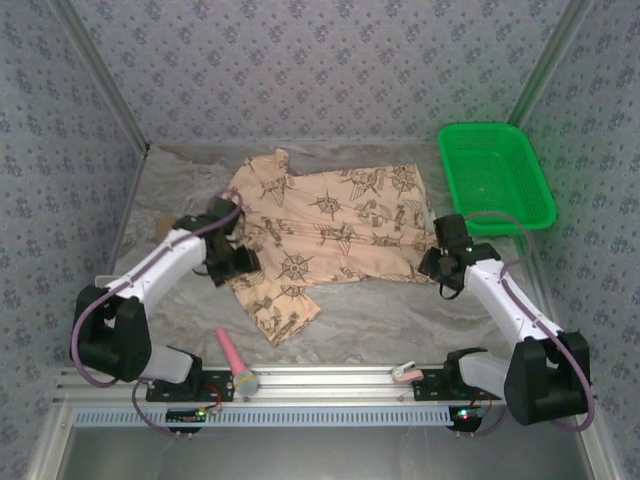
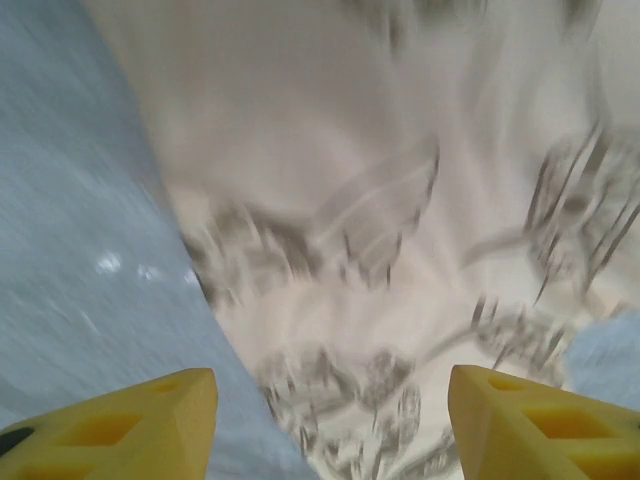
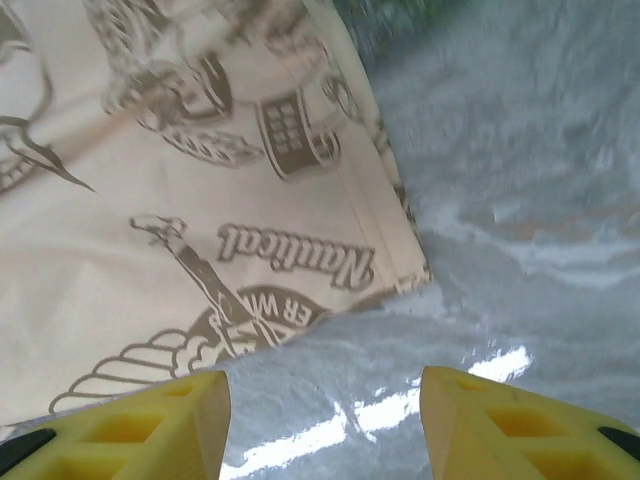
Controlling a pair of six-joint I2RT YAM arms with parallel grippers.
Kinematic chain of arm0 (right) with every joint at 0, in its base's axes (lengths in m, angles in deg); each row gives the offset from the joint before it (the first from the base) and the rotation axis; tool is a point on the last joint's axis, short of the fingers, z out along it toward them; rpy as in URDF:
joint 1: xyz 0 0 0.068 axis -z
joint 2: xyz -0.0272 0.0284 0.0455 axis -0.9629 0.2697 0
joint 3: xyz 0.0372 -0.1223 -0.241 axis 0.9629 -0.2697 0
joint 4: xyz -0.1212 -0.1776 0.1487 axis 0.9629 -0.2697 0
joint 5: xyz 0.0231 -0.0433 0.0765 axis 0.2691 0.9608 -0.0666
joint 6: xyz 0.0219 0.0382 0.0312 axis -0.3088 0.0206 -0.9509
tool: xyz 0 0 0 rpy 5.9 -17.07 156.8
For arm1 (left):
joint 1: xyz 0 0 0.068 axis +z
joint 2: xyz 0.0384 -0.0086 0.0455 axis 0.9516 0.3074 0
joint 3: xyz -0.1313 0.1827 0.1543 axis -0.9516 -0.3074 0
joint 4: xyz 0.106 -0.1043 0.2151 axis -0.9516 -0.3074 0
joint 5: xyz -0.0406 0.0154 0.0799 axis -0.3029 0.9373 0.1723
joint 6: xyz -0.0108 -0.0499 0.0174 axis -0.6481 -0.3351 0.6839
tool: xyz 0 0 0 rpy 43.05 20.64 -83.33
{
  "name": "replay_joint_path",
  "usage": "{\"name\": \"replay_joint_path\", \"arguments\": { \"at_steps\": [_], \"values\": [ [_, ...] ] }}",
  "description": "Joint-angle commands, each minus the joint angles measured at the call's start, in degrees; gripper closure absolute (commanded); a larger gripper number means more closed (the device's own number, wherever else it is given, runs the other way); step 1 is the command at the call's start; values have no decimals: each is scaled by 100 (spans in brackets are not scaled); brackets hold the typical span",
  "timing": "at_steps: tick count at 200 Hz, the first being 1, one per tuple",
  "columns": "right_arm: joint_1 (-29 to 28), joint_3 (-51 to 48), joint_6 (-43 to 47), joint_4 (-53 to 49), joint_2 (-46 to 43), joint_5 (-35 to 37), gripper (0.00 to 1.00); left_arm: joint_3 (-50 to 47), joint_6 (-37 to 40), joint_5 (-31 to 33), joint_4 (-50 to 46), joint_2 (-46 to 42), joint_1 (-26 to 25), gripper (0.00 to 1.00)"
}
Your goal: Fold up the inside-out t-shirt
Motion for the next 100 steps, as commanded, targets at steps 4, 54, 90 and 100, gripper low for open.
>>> {"name": "replay_joint_path", "arguments": {
  "at_steps": [4,54,90,100],
  "values": [
    [210,-225,-722,-103,-67,-575,45,-479,-1376,-294,276,-218,-708,38],
    [766,-922,-1327,615,-93,-1281,45,-569,-2198,-163,672,430,-1857,38],
    [1040,-949,-1481,943,38,-1228,36,-896,-2777,26,632,512,-2085,37],
    [1098,-940,-1482,1057,96,-1259,36,-1058,-2952,30,790,496,-2157,36]
  ]
}}
